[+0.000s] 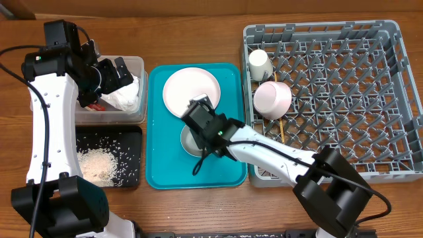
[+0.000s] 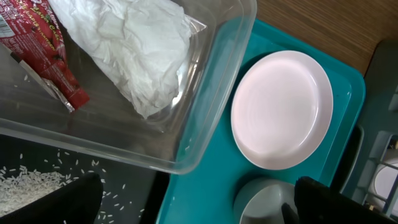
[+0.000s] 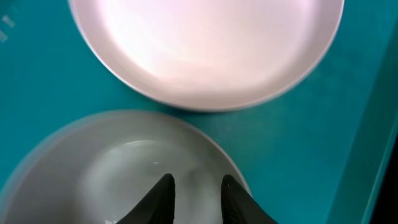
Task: Sort waste into correct bins and load items into the dishwasher
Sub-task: 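Grasp the white bowl rim with the right gripper and lift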
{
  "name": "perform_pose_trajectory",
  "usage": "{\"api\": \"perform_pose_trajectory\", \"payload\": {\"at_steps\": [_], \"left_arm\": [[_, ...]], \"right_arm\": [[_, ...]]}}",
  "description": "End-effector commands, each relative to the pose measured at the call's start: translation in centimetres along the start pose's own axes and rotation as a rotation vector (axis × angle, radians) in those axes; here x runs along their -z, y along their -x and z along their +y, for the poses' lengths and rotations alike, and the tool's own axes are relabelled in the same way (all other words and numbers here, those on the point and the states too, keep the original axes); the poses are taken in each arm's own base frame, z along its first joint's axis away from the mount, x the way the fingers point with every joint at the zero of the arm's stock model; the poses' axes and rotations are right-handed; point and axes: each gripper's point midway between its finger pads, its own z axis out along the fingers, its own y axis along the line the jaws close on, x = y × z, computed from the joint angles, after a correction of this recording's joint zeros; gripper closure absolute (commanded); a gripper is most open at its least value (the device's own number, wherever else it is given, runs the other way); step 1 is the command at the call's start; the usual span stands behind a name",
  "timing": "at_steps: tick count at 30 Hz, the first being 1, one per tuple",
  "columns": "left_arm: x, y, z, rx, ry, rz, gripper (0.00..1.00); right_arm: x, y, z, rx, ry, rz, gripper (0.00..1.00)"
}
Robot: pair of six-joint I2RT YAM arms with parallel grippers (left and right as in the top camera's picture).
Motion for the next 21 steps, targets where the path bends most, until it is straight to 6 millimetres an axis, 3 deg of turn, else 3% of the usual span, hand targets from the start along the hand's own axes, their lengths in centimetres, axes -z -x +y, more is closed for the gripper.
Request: {"api": "perform_pose_trajectory", "payload": {"at_steps": [1,6,7,8,12,15,18,21], "left_arm": [[0.6,0.3,-0.5,-0.027,-0.005,-0.021,0.0],[0.6,0.3,-0.5,-0.027,-0.005,-0.021,0.0],[0.6,0.3,-0.5,-0.027,-0.005,-0.021,0.0],[0.6,0.3,-0.5,-0.027,-0.005,-0.021,0.0],[0.6,0.3,-0.5,-0.027,-0.005,-0.021,0.0],[0.6,0.3,-0.5,-0.027,-0.005,-0.021,0.0],[0.6,0.3,-0.5,-0.027,-0.005,-0.021,0.0],[0.6,0.4,-0.5,-0.027,-0.005,-0.022,0.0]], "right_arm": [[3.2,2.8,4.8,0.004,0.183,-0.008,0.64],[4.8,0.6,9.0,0.043,0.376,0.095,0.52],[4.9,0.1,9.3,0.047,0.392,0.112,0.46],[5.1,-0.2,9.6,0.05,0.405,0.127,0.27],[5.3,-1.0,10.1,0.054,0.444,0.158,0.0],[5.2,-1.1,10.0,0.054,0.436,0.164,0.0],[4.7,-1.0,9.1,0.054,0.377,0.151,0.32],[4.0,-1.2,8.4,0.057,0.332,0.151,0.51]]}}
